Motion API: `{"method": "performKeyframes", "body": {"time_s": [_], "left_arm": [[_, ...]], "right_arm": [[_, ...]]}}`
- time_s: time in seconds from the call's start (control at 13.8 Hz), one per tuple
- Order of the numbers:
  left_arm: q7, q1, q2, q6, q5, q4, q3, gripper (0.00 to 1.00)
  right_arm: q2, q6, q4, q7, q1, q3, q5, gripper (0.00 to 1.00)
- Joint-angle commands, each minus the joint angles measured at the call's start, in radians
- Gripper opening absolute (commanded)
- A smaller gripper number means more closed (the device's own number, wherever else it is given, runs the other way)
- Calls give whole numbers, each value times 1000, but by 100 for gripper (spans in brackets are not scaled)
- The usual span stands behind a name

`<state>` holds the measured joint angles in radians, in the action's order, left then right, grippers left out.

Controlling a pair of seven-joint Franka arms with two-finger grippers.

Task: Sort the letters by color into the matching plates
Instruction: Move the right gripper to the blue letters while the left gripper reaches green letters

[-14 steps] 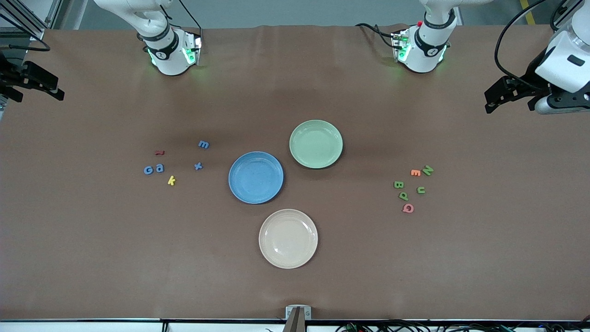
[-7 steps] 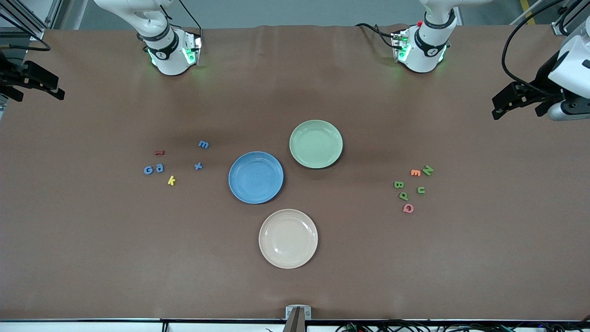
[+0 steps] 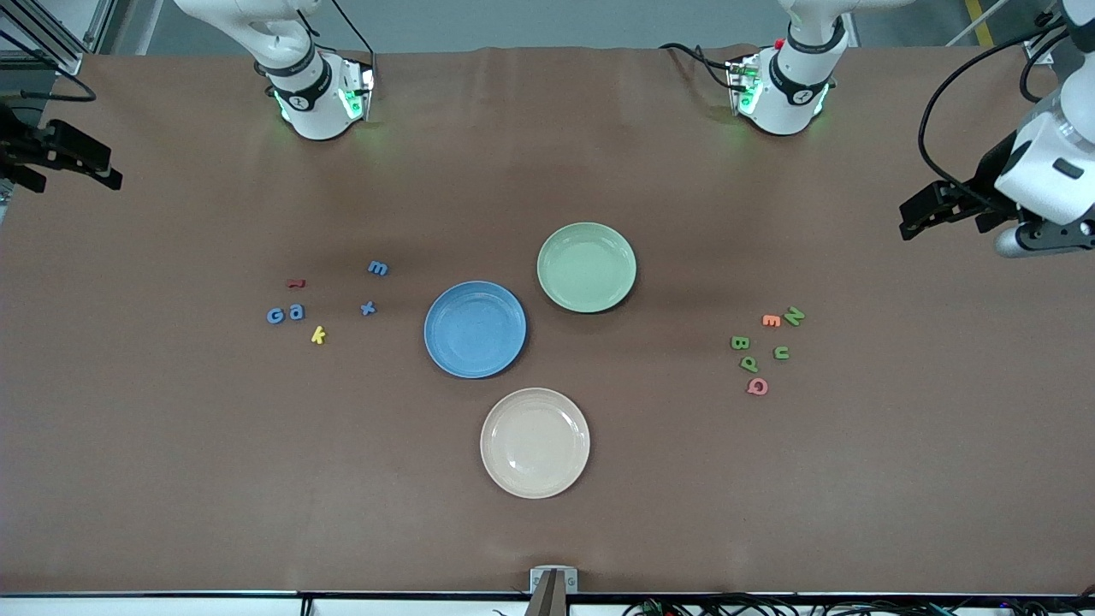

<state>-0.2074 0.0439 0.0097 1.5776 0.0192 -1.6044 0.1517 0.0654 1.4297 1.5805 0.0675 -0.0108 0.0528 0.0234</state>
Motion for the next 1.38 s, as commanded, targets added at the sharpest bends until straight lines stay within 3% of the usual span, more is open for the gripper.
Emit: {"method": "performKeyframes", "body": {"time_s": [0.0,0.22,0.36,0.51,0.65,0.8,0.87,1.31], "left_arm": [[-47,-2,4,71,2,-64,5,100],[-52,-2,4,192,2,-162,9,100],[-53,-6,7,254,2,-215,12,100],[-56,-9,9,313,2,-273,14,100],[-61,-9,25,384,2,-323,17,100],[-63,-10,45,441,2,-385,29,100],[-63,-12,62,473,2,-411,32,100],[-66,-22,179,617,2,-482,59,96]], "right_arm": [[-111,28,-20,2,-41,-7,1,100],[-199,25,-30,3,-49,-7,-9,100],[-205,37,-13,0,-46,-7,-7,100],[-199,104,74,-5,-44,-7,0,99],[-188,194,179,-5,-46,-8,9,87],[-190,267,245,-17,-34,-8,16,66],[-190,325,292,-18,-35,-10,18,61],[-185,705,584,-20,-8,-14,40,54]]}}
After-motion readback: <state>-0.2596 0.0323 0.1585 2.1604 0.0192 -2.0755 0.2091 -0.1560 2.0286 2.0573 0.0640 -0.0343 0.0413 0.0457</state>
